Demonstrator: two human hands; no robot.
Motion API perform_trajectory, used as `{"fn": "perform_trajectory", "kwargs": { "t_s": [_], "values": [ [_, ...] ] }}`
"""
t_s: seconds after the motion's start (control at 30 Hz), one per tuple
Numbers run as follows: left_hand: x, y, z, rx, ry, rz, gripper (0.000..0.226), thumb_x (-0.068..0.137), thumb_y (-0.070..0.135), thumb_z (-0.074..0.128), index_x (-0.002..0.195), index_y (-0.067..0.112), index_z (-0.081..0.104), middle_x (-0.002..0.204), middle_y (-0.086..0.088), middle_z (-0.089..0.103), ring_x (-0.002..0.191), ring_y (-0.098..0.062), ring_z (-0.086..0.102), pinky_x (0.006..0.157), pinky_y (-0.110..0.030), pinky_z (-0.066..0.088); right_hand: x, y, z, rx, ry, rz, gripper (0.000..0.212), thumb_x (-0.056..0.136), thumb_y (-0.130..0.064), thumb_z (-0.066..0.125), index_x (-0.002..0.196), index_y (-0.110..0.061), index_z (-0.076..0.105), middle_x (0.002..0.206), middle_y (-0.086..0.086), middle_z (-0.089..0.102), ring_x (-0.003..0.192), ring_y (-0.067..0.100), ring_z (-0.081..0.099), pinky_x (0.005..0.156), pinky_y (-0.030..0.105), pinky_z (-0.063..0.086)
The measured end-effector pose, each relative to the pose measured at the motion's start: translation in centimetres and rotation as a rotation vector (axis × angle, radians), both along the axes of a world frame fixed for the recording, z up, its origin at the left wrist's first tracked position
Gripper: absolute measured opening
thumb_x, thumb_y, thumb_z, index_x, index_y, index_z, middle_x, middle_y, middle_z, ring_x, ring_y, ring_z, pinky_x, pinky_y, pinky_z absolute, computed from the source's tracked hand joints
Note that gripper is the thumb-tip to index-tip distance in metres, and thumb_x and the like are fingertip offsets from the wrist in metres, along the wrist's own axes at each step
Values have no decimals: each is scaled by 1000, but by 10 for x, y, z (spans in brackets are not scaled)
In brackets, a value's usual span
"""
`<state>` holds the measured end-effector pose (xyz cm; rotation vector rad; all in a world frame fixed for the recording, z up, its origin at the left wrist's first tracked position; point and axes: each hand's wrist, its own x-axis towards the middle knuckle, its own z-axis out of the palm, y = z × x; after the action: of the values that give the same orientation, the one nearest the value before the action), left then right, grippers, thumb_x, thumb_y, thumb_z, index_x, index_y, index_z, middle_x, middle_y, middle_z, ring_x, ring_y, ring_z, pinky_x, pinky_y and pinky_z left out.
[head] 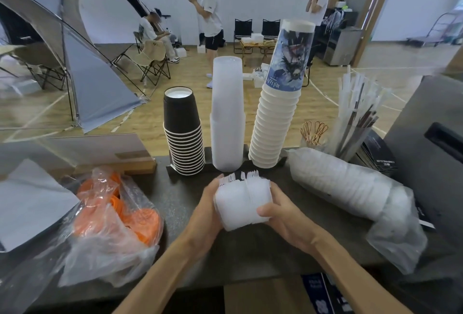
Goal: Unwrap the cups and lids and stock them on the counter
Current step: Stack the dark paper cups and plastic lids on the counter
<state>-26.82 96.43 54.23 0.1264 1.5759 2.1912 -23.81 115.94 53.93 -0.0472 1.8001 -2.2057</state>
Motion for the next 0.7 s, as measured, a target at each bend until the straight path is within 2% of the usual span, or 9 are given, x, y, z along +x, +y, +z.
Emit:
{"fn": "perform_trajectory", "kwargs": {
  "t_s": [0.07, 0.17, 0.23, 0.37, 0.43, 0.5, 0.57, 0.63, 0.7],
  "values": [
    [0, 0, -6, -178, 119, 33, 75, 79, 66, 64, 144, 35, 41, 137, 0, 57, 121, -22, 61, 98, -48, 54, -1, -5, 0, 49, -31, 37, 82, 74, -21, 74, 145, -32, 34, 140, 5, 53, 125, 26, 59, 101, 49, 52],
    [2, -5, -13, -455, 296, 16, 95, 71, 72, 65, 150, 40, 22, 139, 16, 46, 121, -9, 55, 98, -32, 55, -2, -14, 1, 112, -55, 48, 94, 67, -44, 84, 146, -37, 32, 140, -2, 53, 126, 23, 58, 102, 46, 53],
    [1, -10, -16, -462, 293, -3, 100, 65, 76, 65, 149, 35, 28, 138, 14, 49, 120, -9, 56, 97, -28, 55, 0, -20, -1, 121, -41, 10, 98, 63, -48, 88, 145, -38, 33, 140, -3, 54, 125, 22, 59, 101, 45, 53],
    [0, -18, -16, -429, 323, -37, 89, 68, 74, 66, 143, 37, 38, 134, 12, 56, 115, -4, 60, 88, -22, 56, 3, -32, -8, 133, 18, -81, 98, 61, -51, 86, 143, -40, 34, 138, -5, 54, 125, 20, 58, 100, 44, 54],
    [2, -19, -15, -473, 388, -22, 93, 69, 75, 65, 147, 37, 31, 137, 13, 52, 118, -3, 57, 91, -23, 55, 3, -38, -9, 110, 40, -113, 97, 61, -51, 84, 143, -40, 33, 138, -3, 53, 125, 22, 58, 100, 46, 54],
    [2, -20, -15, -553, 442, -3, 103, 69, 81, 62, 152, 39, 19, 145, 14, 44, 127, -7, 51, 101, -29, 53, 2, -43, -9, 83, 26, -133, 97, 61, -54, 81, 143, -42, 31, 137, -2, 51, 124, 24, 57, 99, 46, 55],
    [3, -20, -14, -620, 497, 20, 104, 71, 83, 59, 153, 43, 11, 152, 16, 35, 133, -8, 44, 106, -30, 47, 1, -48, -11, 55, 4, -185, 96, 61, -61, 77, 143, -44, 30, 137, -2, 51, 123, 24, 57, 99, 47, 55],
    [7, -17, -12, -643, 530, 38, 99, 75, 76, 60, 153, 46, 7, 153, 20, 29, 134, -2, 40, 105, -16, 39, 0, -56, -11, 44, -14, -277, 103, 58, -78, 74, 145, -42, 33, 139, 0, 52, 123, 24, 58, 99, 48, 54],
    [11, -11, -10, -618, 542, 62, 102, 75, 70, 63, 153, 46, 2, 150, 23, 27, 133, 5, 38, 100, -7, 36, -1, -64, -11, 9, -23, -399, 103, 58, -85, 68, 144, -36, 41, 137, 5, 57, 121, 26, 61, 99, 51, 53]
  ]
}}
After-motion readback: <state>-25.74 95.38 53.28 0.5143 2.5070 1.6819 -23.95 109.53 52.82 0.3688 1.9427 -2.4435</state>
